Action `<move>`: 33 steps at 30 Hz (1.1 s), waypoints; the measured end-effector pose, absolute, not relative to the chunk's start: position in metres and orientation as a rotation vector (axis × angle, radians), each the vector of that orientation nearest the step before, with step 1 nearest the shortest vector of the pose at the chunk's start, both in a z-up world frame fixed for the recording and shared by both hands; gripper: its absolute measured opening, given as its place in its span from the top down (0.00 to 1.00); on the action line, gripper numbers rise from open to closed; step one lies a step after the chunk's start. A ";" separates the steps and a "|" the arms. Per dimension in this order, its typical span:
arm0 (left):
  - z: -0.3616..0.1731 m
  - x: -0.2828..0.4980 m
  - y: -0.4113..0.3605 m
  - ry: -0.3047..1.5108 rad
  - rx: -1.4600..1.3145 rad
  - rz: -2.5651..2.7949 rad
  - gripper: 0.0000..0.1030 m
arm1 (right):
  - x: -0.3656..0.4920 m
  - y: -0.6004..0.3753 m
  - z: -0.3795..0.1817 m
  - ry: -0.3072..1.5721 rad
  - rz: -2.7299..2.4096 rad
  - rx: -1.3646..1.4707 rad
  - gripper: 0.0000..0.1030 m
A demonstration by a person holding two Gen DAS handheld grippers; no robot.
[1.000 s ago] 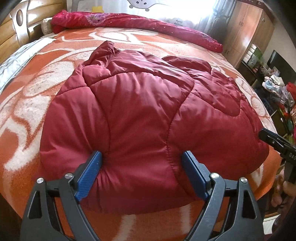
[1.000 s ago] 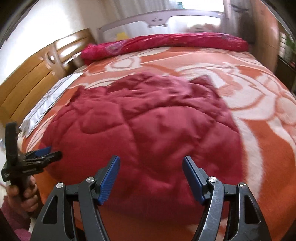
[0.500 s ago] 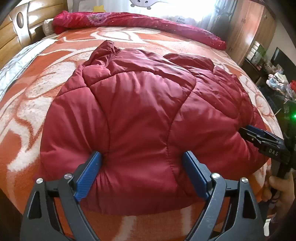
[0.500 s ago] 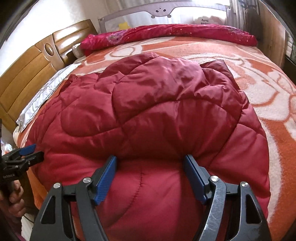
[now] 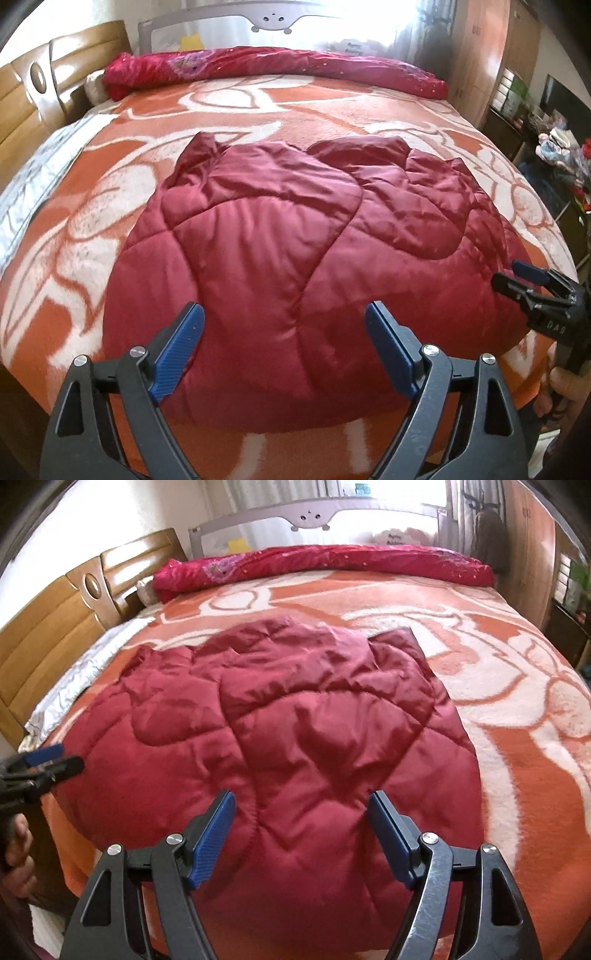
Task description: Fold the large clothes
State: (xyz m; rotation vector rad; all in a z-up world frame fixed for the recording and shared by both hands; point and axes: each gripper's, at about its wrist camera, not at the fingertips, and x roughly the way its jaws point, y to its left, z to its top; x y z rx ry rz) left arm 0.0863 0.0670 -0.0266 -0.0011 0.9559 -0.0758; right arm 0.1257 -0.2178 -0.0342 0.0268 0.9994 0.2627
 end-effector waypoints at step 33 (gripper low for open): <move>-0.061 0.120 0.058 1.048 0.038 -0.042 0.01 | 0.156 -0.235 -0.033 1.009 0.279 0.143 0.23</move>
